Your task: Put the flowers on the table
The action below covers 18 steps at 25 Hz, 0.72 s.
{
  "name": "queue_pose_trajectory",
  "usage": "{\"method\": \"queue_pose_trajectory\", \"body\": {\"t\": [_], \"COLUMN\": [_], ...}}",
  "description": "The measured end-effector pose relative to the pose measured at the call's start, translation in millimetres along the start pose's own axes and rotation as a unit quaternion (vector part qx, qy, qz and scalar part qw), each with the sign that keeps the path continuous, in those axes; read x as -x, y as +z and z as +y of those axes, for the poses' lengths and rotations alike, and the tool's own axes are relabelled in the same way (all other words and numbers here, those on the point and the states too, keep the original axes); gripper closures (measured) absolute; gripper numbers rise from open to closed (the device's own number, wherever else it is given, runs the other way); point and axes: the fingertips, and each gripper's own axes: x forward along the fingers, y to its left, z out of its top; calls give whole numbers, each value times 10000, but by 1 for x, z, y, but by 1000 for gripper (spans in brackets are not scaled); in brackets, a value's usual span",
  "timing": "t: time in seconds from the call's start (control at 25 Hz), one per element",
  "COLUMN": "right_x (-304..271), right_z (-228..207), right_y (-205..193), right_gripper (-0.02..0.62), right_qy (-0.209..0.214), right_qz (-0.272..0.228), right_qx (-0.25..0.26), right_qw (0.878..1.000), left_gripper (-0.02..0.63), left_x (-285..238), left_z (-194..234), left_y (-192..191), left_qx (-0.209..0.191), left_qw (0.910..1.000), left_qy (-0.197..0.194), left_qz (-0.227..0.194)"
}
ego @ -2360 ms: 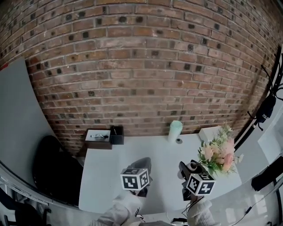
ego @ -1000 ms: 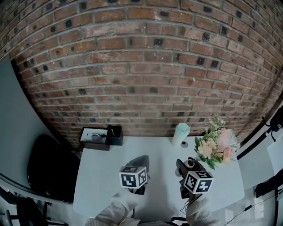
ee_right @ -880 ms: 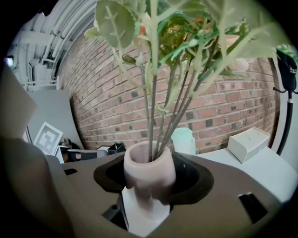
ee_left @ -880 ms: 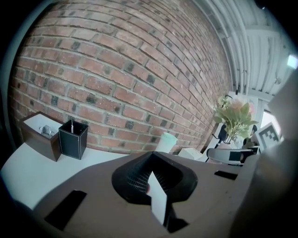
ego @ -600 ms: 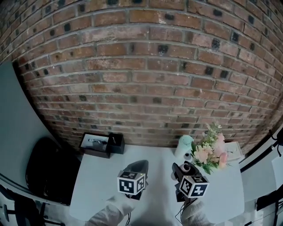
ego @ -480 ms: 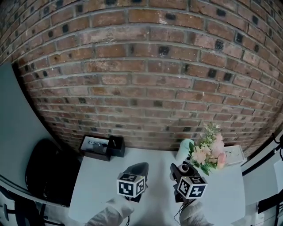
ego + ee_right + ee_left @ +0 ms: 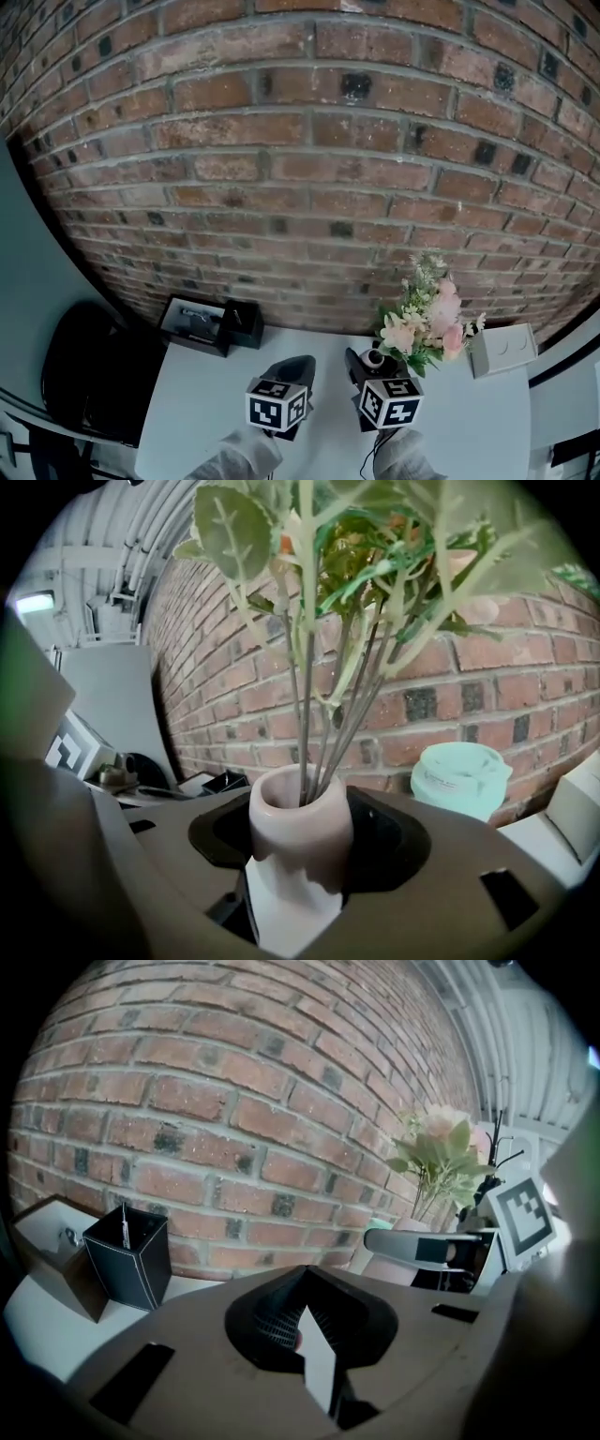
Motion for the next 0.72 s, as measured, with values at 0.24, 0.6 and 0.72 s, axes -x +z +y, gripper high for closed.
{"method": "queue_pose_trajectory", "body": {"t": [0.24, 0.6, 0.72], "right_x": [-33, -68, -76], "right_z": [-4, -6, -7], "right_y": [-18, -52, -61], "right_gripper": [343, 344, 343], "right_qy": [69, 129, 134], "right_qz": [57, 169, 181], "right_qx": [205, 439, 576], "right_qw": [9998, 9988, 9981], "left_gripper": [598, 598, 598], "left_x": [-23, -42, -46], "left_z": [19, 39, 43], "left_y": [-17, -47, -53], "left_qx": [237, 428, 446], "left_qw": [9997, 9989, 9987], "left_qy": [93, 187, 222], "left_qz": [-28, 53, 62]}}
